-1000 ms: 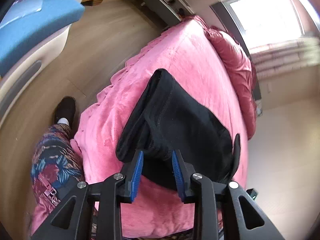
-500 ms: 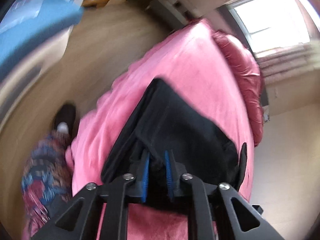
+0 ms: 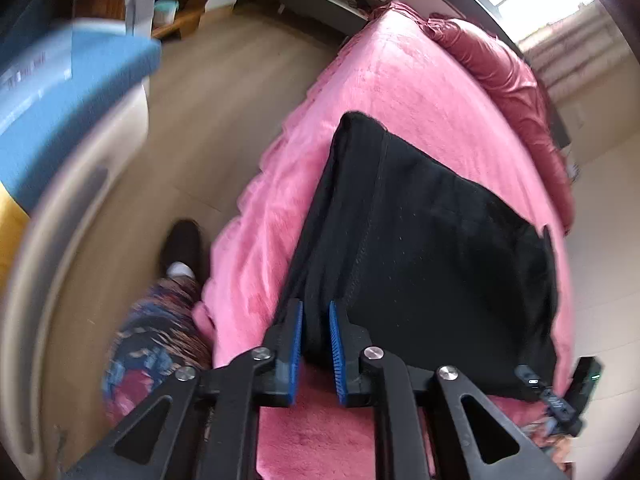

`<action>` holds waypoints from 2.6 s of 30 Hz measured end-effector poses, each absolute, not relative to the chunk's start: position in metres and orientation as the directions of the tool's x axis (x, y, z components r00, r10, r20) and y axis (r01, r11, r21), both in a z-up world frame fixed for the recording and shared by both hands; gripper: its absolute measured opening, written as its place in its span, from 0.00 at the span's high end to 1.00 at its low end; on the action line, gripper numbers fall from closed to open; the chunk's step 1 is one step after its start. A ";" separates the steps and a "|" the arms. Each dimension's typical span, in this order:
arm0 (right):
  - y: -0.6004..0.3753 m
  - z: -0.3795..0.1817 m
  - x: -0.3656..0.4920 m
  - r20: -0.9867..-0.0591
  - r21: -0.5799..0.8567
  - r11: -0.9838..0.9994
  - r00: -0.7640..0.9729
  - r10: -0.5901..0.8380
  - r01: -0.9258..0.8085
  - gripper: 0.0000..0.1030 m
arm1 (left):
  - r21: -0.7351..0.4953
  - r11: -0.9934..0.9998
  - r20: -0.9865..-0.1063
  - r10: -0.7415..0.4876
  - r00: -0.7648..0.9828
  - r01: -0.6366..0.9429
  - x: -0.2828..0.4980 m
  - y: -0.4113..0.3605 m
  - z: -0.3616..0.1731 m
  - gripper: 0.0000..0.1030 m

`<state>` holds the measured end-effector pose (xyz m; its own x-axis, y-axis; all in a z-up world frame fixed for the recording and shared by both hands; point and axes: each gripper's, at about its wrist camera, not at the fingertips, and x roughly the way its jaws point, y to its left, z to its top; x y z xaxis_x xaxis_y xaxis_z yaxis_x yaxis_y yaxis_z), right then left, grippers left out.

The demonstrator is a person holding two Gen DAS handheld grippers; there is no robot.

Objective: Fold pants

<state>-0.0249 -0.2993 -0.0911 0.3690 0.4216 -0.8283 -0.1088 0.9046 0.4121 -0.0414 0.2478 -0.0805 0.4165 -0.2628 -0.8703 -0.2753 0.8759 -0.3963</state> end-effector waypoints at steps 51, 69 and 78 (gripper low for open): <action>-0.501 0.000 -0.039 -0.804 0.363 0.753 0.593 -0.045 0.549 0.94 | -0.311 0.830 -0.837 -0.470 0.280 0.462 -0.001 0.015 -0.058 0.74; -0.603 -0.053 -0.105 -0.757 0.536 0.499 0.650 -0.073 0.681 0.50 | -0.239 0.826 -0.881 -0.406 0.244 0.511 -0.005 -0.003 -0.067 0.74; -0.656 -0.039 -0.077 -0.784 0.456 0.513 0.601 -0.156 0.727 0.92 | -0.236 0.828 -0.889 -0.396 0.231 0.509 -0.004 -0.018 -0.075 0.72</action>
